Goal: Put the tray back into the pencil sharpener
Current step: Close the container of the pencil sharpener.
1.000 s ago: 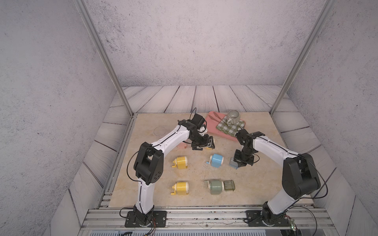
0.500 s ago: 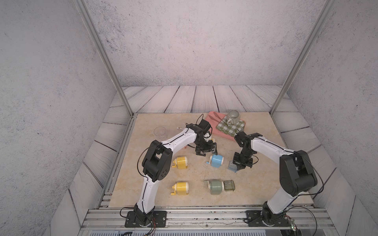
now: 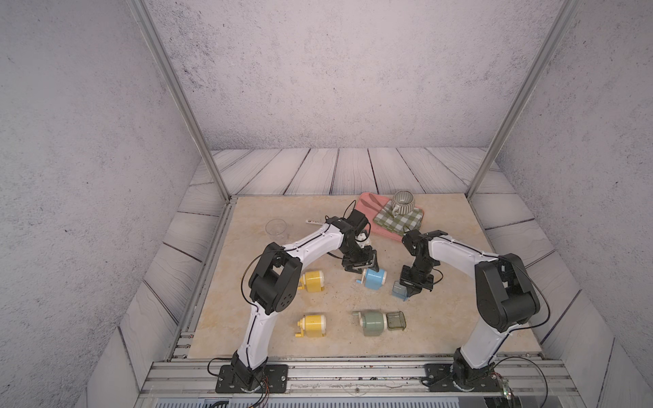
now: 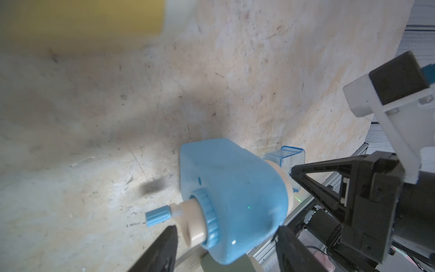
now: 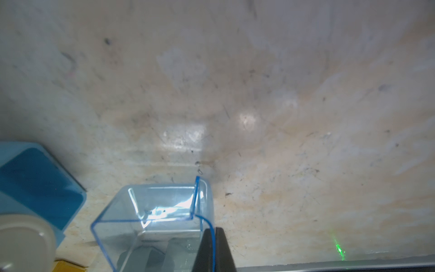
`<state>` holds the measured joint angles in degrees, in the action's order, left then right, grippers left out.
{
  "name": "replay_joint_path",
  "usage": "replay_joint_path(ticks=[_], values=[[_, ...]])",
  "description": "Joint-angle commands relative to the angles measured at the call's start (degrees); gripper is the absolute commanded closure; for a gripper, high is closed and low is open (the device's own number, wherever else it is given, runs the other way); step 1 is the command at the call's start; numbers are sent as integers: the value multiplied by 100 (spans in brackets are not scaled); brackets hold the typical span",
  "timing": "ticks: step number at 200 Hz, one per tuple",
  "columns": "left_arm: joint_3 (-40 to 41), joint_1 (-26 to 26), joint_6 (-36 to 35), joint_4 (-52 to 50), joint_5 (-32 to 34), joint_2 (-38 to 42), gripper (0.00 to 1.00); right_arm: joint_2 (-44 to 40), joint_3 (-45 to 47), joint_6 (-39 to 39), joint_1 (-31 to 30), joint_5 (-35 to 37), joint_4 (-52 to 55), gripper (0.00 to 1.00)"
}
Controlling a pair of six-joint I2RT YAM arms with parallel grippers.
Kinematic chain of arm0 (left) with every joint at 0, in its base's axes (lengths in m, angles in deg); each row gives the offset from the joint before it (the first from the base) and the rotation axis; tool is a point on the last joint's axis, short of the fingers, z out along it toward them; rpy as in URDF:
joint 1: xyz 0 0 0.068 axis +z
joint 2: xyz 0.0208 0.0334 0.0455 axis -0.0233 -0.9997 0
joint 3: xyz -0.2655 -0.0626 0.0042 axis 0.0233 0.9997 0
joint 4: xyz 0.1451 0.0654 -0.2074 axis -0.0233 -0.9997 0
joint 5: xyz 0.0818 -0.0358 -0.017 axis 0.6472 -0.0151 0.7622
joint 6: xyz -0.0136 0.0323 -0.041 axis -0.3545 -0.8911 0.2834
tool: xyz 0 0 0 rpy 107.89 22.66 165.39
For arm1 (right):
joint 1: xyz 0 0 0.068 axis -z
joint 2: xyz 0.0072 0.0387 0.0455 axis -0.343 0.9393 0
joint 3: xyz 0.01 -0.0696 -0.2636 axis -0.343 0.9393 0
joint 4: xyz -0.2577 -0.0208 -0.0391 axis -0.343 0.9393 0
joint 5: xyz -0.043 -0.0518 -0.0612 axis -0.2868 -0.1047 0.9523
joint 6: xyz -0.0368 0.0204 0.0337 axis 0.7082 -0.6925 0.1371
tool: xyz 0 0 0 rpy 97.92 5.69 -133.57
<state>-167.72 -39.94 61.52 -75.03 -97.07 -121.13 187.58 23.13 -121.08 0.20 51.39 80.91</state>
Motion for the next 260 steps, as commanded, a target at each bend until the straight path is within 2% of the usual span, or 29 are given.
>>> replay_joint_path(ticks=[1, 45, 155, 260], values=[[93, -1, 11, -39, -81, -127, 34, 102, -146, 54, -72, -12, 85, 98], [197, 14, -126, -177, 37, -59, 38, 297, -384, 113, -157, -14, 170, 98], [679, 198, -151, -110, 92, 155, 37, 821, -914, 228, -448, 363, 483, 98], [1016, 322, -159, 40, 70, 230, 38, 935, -1188, 14, -678, 600, 758, 97]])
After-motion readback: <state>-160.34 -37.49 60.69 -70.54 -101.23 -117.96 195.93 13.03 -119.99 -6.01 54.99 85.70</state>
